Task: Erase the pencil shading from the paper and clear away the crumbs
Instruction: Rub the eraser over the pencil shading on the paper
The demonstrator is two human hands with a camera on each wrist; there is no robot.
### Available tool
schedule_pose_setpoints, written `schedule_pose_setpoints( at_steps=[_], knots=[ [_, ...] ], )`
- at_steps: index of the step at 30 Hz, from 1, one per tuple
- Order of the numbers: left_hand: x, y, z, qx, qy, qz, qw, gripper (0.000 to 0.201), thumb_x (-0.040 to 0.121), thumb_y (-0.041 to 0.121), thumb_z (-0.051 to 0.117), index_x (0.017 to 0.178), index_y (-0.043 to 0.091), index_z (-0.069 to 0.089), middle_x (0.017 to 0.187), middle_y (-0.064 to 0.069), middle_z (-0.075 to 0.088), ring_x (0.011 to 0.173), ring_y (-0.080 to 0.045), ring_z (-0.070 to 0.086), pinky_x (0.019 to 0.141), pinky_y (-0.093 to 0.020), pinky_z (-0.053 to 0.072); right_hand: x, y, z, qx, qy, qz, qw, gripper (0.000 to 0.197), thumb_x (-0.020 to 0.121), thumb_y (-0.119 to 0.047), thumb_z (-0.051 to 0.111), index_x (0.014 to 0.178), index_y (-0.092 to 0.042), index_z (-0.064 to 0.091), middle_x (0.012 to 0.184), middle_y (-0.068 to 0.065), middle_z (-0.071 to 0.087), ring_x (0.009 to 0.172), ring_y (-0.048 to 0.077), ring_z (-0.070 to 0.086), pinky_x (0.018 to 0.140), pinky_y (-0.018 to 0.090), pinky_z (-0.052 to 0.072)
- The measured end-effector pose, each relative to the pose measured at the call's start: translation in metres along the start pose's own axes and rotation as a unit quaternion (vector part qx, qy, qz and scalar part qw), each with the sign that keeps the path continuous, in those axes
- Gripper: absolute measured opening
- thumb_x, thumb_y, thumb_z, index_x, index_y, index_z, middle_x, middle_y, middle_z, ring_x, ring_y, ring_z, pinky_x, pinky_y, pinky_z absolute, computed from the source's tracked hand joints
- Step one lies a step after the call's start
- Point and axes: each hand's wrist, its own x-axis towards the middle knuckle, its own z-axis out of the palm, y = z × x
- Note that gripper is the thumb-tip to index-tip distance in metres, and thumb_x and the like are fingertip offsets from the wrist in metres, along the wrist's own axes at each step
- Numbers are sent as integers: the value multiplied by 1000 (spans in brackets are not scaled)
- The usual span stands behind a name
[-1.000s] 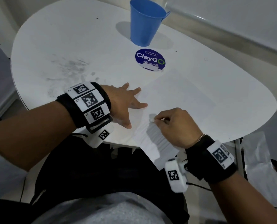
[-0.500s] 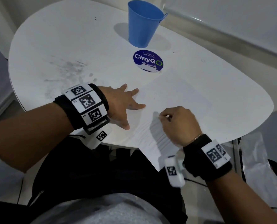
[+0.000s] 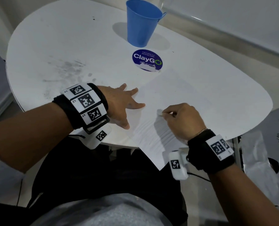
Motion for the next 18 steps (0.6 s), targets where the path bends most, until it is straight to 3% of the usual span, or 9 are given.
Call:
schedule_pose_setpoints(
  at_steps=[5, 9, 13, 16, 18],
  knots=[
    [0, 0, -2, -2, -8, -1, 1000, 94, 88, 55, 66, 151, 61, -3, 163, 14, -28, 151, -19, -28, 124, -58, 7, -5, 0, 10, -38, 10, -16, 999, 15, 92, -28, 59, 88, -28, 74, 77, -5, 71, 76, 23, 64, 70, 32, 53],
    [-2, 0, 0, 5, -2, 4, 1000, 93, 89, 59, 63, 152, 59, -4, 162, 13, -31, 151, -21, -27, 124, -58, 7, 1, 10, 6, 27, 11, 0, 1000, 14, 92, -34, 64, 85, -28, 76, 57, -18, 57, 59, 9, 53, 62, 25, 42],
    [-3, 4, 2, 0, 20, 13, 1000, 94, 86, 61, 65, 154, 56, 0, 156, 16, -42, 153, -24, -22, 124, -58, 6, 1, 11, 5, 27, 13, -2, 1000, 16, 93, -34, 63, 89, -27, 76, 53, -20, 50, 59, 9, 51, 60, 24, 39],
    [-2, 4, -1, -15, 9, 11, 1000, 95, 87, 57, 67, 156, 53, 2, 159, 22, -33, 153, -24, -23, 123, -60, 5, -3, 1, 11, 15, 8, -23, 1000, 17, 93, -29, 61, 95, -24, 77, 63, -17, 60, 65, 12, 59, 65, 27, 48],
    [-1, 4, -2, -13, 1, 12, 1000, 95, 88, 54, 67, 156, 52, 1, 161, 25, -26, 152, -24, -24, 123, -60, 5, -15, -11, 20, 27, -26, -67, 997, 15, 93, -28, 62, 95, -24, 77, 55, -20, 54, 55, 3, 52, 60, 23, 42]
  ],
)
